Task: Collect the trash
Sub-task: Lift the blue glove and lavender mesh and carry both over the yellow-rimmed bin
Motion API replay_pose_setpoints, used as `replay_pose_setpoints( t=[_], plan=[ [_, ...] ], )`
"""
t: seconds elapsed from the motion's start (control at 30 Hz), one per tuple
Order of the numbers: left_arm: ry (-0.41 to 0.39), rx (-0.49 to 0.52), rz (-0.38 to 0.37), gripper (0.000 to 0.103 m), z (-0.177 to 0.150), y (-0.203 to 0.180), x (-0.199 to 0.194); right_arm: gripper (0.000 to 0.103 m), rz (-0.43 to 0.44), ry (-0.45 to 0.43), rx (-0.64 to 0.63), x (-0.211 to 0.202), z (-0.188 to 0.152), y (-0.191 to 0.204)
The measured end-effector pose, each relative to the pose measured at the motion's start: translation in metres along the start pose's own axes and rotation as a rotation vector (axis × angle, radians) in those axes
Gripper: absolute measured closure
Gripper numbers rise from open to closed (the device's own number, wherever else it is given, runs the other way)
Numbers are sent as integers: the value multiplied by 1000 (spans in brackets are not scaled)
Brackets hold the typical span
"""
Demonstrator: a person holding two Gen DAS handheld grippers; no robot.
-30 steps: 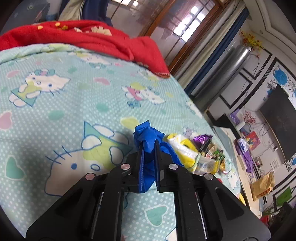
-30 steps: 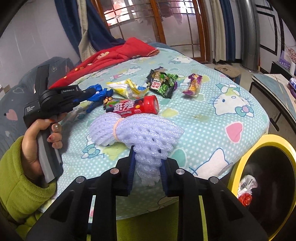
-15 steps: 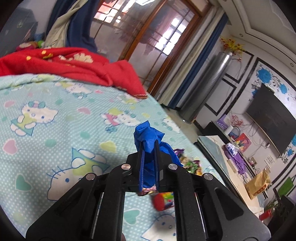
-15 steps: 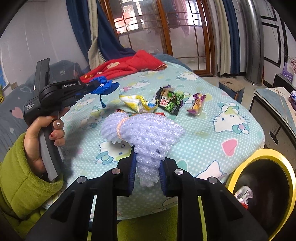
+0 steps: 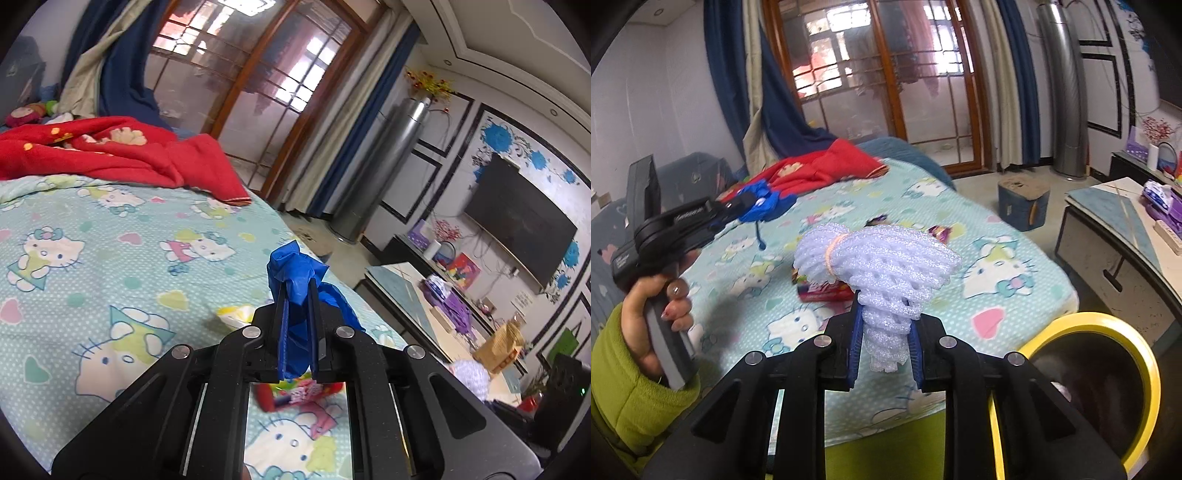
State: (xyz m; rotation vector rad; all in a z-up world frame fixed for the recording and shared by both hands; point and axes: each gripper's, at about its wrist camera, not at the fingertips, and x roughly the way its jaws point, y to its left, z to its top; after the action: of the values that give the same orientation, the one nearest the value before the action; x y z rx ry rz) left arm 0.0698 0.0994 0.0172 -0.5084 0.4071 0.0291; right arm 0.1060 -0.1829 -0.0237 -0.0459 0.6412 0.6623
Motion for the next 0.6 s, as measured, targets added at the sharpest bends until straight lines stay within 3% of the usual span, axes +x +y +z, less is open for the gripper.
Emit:
replay_pose_setpoints(
  t=[0.6],
  plan=[
    [74, 109, -136, 99, -27, -54, 3, 82, -104, -90, 95, -28, 9, -45]
  ],
)
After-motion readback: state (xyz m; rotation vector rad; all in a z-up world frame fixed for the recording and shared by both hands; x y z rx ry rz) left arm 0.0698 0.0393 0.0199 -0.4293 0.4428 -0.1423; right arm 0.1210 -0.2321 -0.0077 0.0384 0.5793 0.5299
